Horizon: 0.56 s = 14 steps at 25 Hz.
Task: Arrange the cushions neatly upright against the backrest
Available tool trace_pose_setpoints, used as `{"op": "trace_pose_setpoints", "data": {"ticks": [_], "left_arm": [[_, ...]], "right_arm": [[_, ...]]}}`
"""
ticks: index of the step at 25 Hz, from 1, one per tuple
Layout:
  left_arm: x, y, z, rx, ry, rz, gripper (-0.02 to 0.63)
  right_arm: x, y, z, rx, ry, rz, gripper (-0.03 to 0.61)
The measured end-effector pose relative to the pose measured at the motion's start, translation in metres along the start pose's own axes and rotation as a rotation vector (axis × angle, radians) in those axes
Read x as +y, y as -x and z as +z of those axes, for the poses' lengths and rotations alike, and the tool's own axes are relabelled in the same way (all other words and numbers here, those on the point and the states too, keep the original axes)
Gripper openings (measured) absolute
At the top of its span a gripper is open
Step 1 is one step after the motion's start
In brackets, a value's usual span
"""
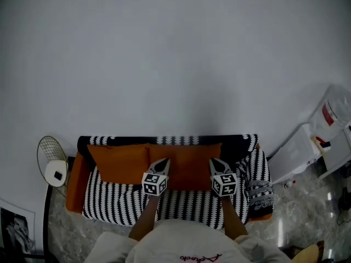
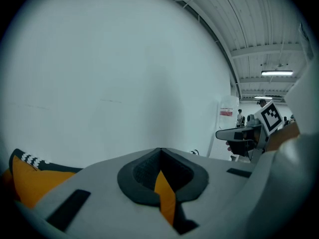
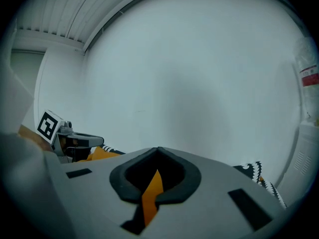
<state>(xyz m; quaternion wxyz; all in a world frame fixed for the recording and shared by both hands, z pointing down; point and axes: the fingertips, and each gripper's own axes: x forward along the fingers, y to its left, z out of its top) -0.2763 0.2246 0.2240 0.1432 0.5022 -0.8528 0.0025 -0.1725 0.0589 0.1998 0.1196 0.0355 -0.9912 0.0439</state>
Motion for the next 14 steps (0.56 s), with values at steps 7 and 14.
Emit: {"op": "trace_pose_setpoints", "data": {"ticks": [7,14], "left_arm": [[0.002,-0.006,0.008,-0.012,-0.001,-0.004,0.029],[-0.006,-0.009,0.013,-0.030,-0.017,-0.008,0.029]], "right_arm": [[0.000,-0.007,0.004,0.010,0.021,0.004,0.028],[0.004,-0.008,0.001,0.011,0.041,0.016,0.027]]}}
